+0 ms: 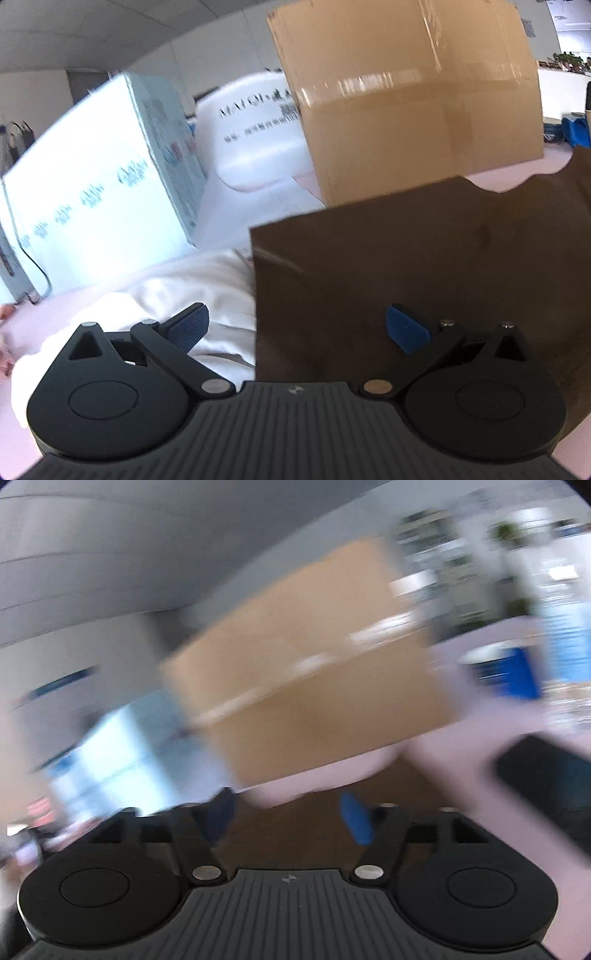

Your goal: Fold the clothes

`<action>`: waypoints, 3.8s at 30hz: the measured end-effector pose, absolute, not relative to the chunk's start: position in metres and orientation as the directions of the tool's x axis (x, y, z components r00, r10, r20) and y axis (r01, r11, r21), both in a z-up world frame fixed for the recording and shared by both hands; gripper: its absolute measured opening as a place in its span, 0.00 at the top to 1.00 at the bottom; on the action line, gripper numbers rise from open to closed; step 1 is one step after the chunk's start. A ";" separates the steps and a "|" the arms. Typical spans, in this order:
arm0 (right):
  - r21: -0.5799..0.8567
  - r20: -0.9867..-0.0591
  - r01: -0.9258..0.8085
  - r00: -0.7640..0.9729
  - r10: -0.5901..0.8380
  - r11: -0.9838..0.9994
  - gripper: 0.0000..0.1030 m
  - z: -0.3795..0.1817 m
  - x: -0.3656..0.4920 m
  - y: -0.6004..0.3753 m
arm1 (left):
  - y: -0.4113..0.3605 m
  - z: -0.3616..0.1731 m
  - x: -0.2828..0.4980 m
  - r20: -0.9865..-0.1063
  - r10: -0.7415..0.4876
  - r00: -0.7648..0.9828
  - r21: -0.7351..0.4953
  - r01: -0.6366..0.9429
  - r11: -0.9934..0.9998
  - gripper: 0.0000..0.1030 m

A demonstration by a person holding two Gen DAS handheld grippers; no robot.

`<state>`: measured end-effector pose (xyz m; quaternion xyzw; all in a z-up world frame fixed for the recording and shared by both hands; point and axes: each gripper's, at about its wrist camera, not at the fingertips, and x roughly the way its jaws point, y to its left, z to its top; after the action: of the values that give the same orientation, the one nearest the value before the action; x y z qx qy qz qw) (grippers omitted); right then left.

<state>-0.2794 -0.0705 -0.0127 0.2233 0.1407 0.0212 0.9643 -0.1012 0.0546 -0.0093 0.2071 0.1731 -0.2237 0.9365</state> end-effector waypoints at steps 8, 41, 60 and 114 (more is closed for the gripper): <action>0.580 -0.432 0.186 0.896 0.106 0.793 0.15 -0.028 -0.285 -0.050 | 0.057 -0.011 -0.081 -0.488 -0.309 0.817 0.271 0.478 0.836 0.00; 0.784 -0.418 0.547 0.815 -0.401 0.294 0.88 -0.077 -0.325 -0.057 | 0.058 -0.005 -0.116 -0.453 -0.378 0.807 0.264 0.526 0.808 0.00; 0.206 -0.067 0.189 0.982 -0.178 0.960 0.94 0.009 -0.238 0.082 | 0.066 -0.005 -0.101 -0.535 -0.331 0.777 0.193 0.494 0.848 0.00; -0.060 -0.124 -0.002 0.992 -0.005 0.998 0.18 -0.001 -0.277 0.111 | 0.115 0.024 -0.063 -0.475 -0.437 0.764 -0.202 0.389 0.899 0.00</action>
<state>-0.2767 0.1109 -0.0013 -0.0298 0.0623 -0.0008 0.9976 -0.0631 0.1150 0.0238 -0.0454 0.2640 -0.2203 0.9379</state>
